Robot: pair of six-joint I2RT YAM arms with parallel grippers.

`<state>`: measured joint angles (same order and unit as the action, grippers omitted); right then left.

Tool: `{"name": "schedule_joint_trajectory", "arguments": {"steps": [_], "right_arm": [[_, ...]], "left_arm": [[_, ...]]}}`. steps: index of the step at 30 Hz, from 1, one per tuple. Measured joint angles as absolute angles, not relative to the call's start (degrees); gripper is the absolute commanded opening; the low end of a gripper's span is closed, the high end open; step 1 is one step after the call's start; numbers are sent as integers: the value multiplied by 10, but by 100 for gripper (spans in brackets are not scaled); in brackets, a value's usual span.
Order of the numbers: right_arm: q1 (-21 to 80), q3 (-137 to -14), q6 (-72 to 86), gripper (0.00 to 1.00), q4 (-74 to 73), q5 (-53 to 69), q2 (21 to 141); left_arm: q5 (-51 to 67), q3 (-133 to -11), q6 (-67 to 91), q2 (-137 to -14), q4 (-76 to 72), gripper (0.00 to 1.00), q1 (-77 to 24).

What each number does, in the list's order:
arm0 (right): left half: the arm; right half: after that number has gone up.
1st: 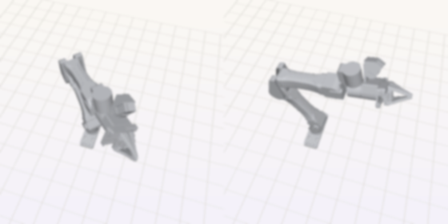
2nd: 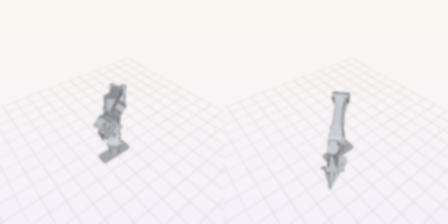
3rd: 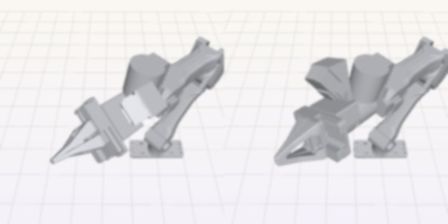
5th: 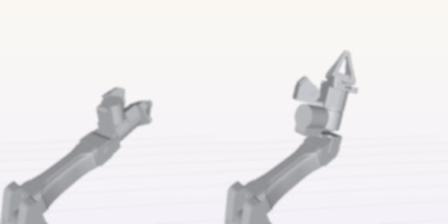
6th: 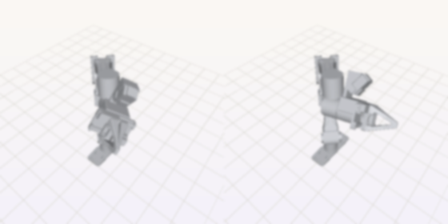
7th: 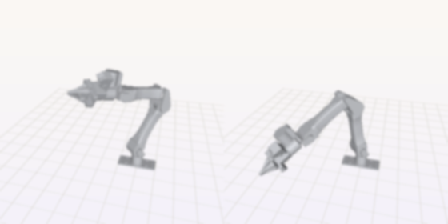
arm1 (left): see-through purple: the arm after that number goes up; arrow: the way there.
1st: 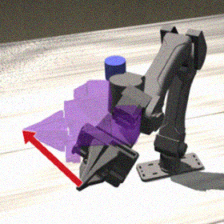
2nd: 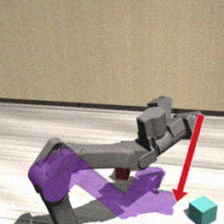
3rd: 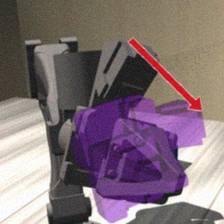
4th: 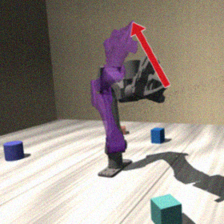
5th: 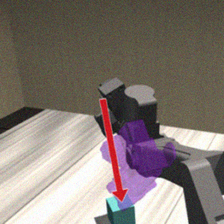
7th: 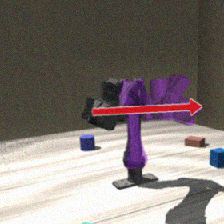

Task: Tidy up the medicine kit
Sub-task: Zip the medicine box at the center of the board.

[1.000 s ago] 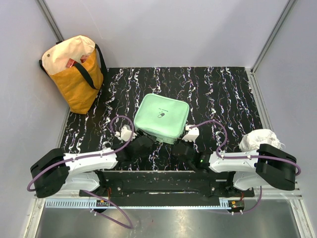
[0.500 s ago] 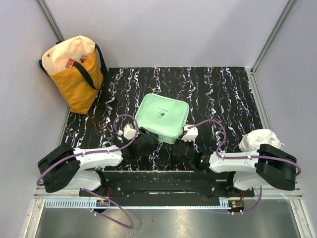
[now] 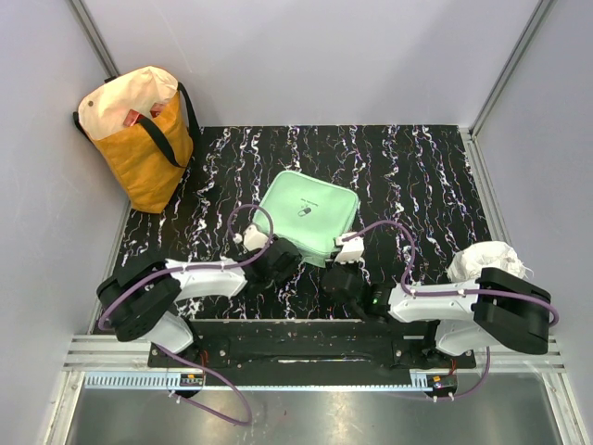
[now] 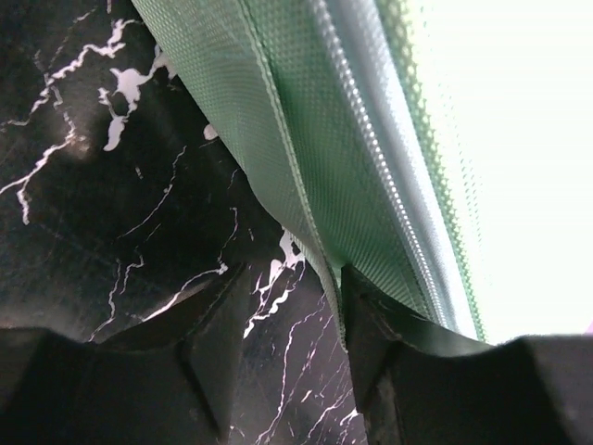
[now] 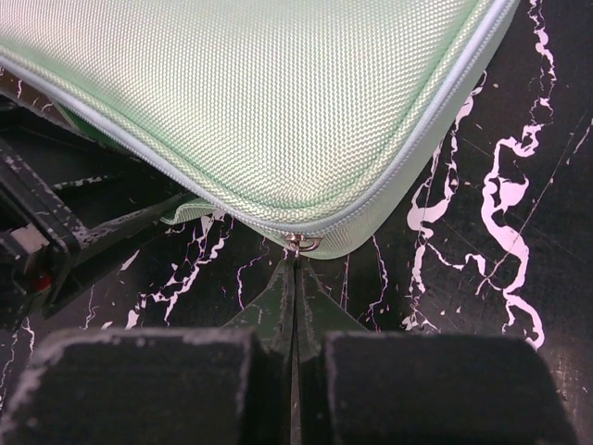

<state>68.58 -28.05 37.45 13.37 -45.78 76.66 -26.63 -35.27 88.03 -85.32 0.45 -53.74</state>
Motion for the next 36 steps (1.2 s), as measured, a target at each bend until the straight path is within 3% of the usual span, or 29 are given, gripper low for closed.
{"name": "schedule_joint_trajectory", "arguments": {"steps": [4,6,9,19,27,36], "right_arm": [[686,-281,358,0,146,-454,773],[686,-280,353,0,149,-454,773],[686,-279,347,0,152,-453,773],[684,-259,330,0,136,-454,719],[563,-216,269,0,185,-312,662],[462,-237,231,0,191,-297,696]], "left_arm": [[-265,-368,868,-875,2,29,-531],[-267,-383,859,-888,6,14,-528],[-269,-403,846,-901,5,1,-524],[-267,-404,789,-907,-16,0,-514],[-131,-339,629,-866,-116,0,-417],[-32,-326,482,-844,-118,0,-378]]}}
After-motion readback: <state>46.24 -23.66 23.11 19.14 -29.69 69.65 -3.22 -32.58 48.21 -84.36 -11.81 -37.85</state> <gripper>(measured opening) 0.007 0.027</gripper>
